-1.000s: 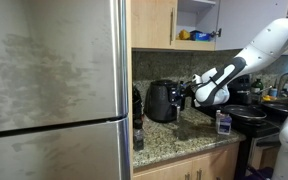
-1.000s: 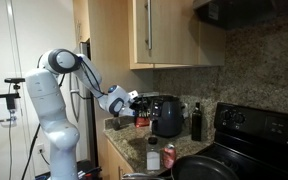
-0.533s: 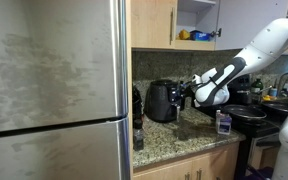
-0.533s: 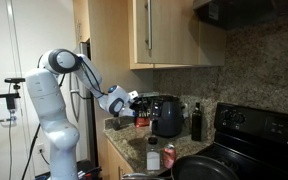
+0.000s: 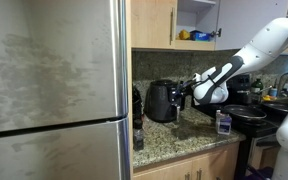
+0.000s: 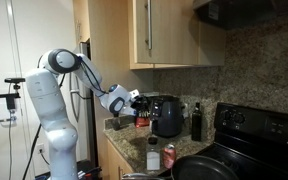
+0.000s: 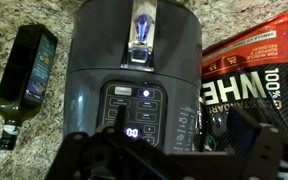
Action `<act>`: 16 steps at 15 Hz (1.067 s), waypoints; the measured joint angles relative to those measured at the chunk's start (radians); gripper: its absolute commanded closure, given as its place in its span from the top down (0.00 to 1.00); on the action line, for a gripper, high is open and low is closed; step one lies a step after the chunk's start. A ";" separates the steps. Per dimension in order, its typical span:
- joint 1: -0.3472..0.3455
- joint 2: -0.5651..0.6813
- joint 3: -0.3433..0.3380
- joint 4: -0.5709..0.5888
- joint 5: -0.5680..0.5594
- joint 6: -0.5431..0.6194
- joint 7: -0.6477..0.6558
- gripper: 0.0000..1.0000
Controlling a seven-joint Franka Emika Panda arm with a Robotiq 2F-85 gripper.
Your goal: Press a button on the air fryer
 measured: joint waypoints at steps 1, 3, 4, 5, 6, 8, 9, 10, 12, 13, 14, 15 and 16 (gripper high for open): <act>-0.017 0.000 0.016 0.005 0.011 0.000 -0.007 1.00; -0.027 0.000 0.026 0.008 0.013 0.000 -0.009 1.00; -0.029 0.000 0.028 0.008 0.013 0.000 -0.009 1.00; -0.029 0.000 0.028 0.008 0.013 0.000 -0.009 1.00; -0.030 0.000 0.029 0.008 0.013 0.000 -0.009 1.00; -0.029 0.000 0.029 0.008 0.013 0.000 -0.007 1.00; -0.027 0.000 0.029 0.008 0.012 0.000 -0.005 1.00; -0.027 0.000 0.031 0.009 0.013 0.000 -0.004 1.00; -0.020 0.000 0.034 0.015 0.010 0.000 0.007 1.00; -0.019 0.000 0.039 0.020 0.010 0.000 0.012 1.00; -0.019 0.001 0.045 0.026 0.012 0.000 0.017 1.00; -0.019 0.002 0.049 0.028 0.012 0.000 0.019 1.00; -0.019 0.009 0.053 0.027 0.012 -0.002 0.019 1.00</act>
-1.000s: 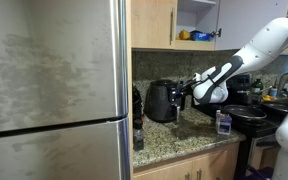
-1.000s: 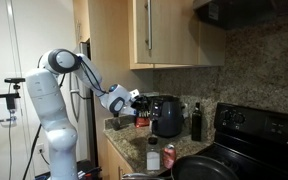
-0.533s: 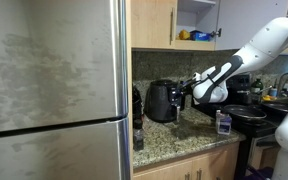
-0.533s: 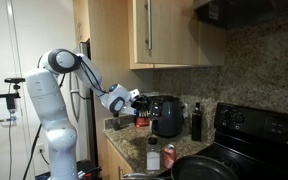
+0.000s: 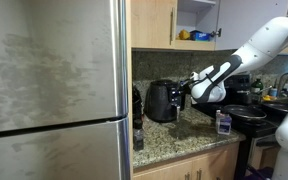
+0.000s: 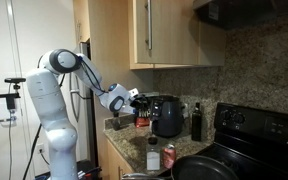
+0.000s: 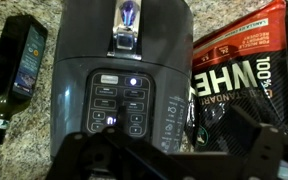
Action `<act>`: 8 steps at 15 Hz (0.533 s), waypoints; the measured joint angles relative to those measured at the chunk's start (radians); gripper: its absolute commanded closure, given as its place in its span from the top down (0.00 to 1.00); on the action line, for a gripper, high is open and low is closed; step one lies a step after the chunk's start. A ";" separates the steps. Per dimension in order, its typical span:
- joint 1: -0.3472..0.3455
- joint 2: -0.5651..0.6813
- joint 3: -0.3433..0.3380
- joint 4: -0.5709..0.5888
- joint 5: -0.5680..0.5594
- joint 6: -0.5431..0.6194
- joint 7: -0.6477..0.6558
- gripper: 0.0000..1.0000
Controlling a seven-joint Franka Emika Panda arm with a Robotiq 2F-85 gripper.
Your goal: Press a button on the air fryer
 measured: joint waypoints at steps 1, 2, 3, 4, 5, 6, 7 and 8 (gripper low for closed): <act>0.000 0.013 0.003 -0.003 0.002 -0.001 0.000 1.00; 0.000 0.028 0.004 -0.005 0.004 -0.005 0.006 1.00; 0.003 0.040 0.001 -0.004 0.003 -0.017 0.022 1.00; 0.007 0.044 0.000 -0.004 0.002 -0.028 0.035 1.00; 0.010 0.044 -0.001 -0.004 0.002 -0.036 0.041 1.00; 0.012 0.043 -0.001 -0.004 0.002 -0.038 0.044 1.00; 0.013 0.043 0.000 -0.004 0.002 -0.038 0.044 1.00; 0.007 0.045 0.003 -0.004 0.006 -0.035 0.041 1.00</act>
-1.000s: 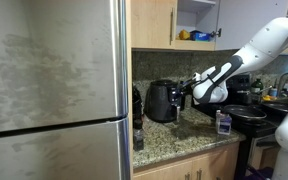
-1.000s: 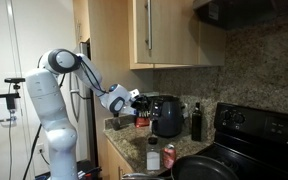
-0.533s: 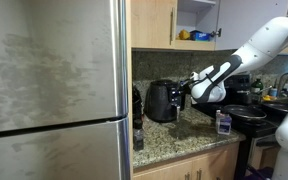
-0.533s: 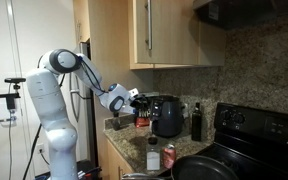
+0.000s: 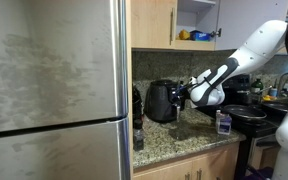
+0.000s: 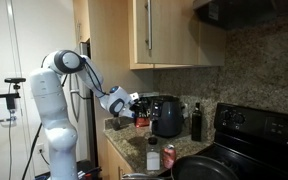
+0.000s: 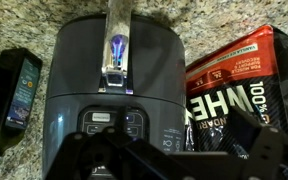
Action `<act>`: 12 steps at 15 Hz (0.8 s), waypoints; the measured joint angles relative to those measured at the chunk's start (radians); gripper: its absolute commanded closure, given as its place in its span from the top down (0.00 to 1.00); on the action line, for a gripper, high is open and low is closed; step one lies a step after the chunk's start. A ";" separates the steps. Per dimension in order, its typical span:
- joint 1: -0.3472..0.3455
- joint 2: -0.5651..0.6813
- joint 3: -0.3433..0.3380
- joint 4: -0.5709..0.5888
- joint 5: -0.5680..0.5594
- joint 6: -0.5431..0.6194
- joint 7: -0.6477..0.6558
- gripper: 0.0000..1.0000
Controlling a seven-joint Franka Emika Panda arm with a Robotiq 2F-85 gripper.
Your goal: Press a button on the air fryer
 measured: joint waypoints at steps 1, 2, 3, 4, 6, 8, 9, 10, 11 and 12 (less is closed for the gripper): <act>-0.015 0.008 0.010 0.000 0.011 0.010 -0.013 1.00; -0.036 0.026 0.023 0.002 0.027 0.033 -0.033 1.00; -0.058 0.052 0.037 0.007 0.050 0.060 -0.060 1.00; -0.075 0.074 0.048 0.021 0.079 0.060 -0.090 1.00; -0.090 0.101 0.061 0.066 0.126 0.055 -0.131 1.00; -0.084 0.103 0.072 0.103 0.132 0.053 -0.126 1.00; -0.077 0.097 0.081 0.115 0.131 0.053 -0.117 1.00; -0.064 0.093 0.092 0.122 0.125 0.050 -0.103 1.00; -0.050 0.094 0.103 0.123 0.124 0.048 -0.094 1.00; -0.039 0.097 0.114 0.120 0.126 0.045 -0.089 1.00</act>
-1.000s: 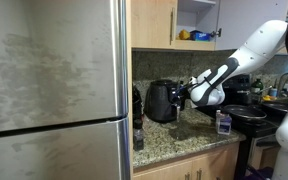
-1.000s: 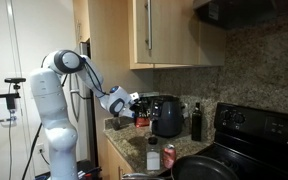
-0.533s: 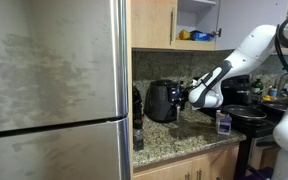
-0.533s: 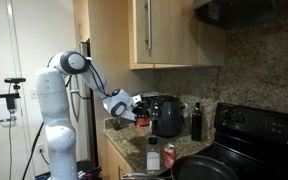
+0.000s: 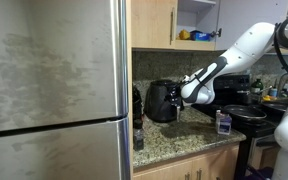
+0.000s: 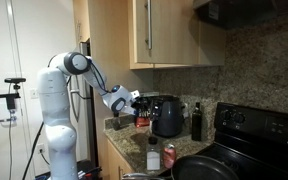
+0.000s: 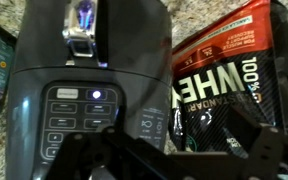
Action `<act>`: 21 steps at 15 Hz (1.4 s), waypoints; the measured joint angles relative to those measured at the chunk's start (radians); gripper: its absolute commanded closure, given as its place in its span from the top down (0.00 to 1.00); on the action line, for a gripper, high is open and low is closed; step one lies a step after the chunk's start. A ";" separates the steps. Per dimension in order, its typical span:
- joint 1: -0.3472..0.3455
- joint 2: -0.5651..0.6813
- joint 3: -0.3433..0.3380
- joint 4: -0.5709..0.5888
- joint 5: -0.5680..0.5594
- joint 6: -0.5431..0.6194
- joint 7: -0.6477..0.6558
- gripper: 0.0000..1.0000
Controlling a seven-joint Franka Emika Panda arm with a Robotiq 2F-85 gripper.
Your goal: Press a button on the air fryer
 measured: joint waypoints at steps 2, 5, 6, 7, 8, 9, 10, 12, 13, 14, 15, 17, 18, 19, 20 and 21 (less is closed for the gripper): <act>0.011 0.006 0.008 -0.007 0.000 -0.001 0.005 1.00; 0.008 0.005 0.007 -0.009 0.013 -0.001 -0.007 1.00; -0.002 0.005 0.006 -0.008 0.046 -0.001 -0.040 1.00; -0.017 0.005 0.004 -0.005 0.079 -0.001 -0.073 1.00; -0.034 0.005 0.002 -0.001 0.111 -0.001 -0.101 1.00; -0.051 0.005 0.001 0.004 0.145 -0.001 -0.129 1.00; -0.065 0.005 0.001 0.008 0.166 -0.001 -0.151 1.00; -0.074 0.005 0.001 0.011 0.175 -0.001 -0.159 1.00; -0.074 0.005 0.001 0.011 0.174 -0.001 -0.157 1.00; -0.072 0.005 0.001 0.011 0.172 -0.003 -0.153 1.00; -0.070 0.005 0.002 0.011 0.170 -0.005 -0.151 1.00; -0.059 0.005 0.004 0.011 0.149 -0.005 -0.134 1.00; -0.053 0.005 0.005 0.012 0.136 -0.005 -0.123 1.00; -0.046 0.004 0.006 0.014 0.121 -0.005 -0.109 1.00; -0.041 0.004 0.006 0.015 0.118 -0.005 -0.102 1.00; -0.041 0.004 0.006 0.015 0.118 -0.005 -0.102 1.00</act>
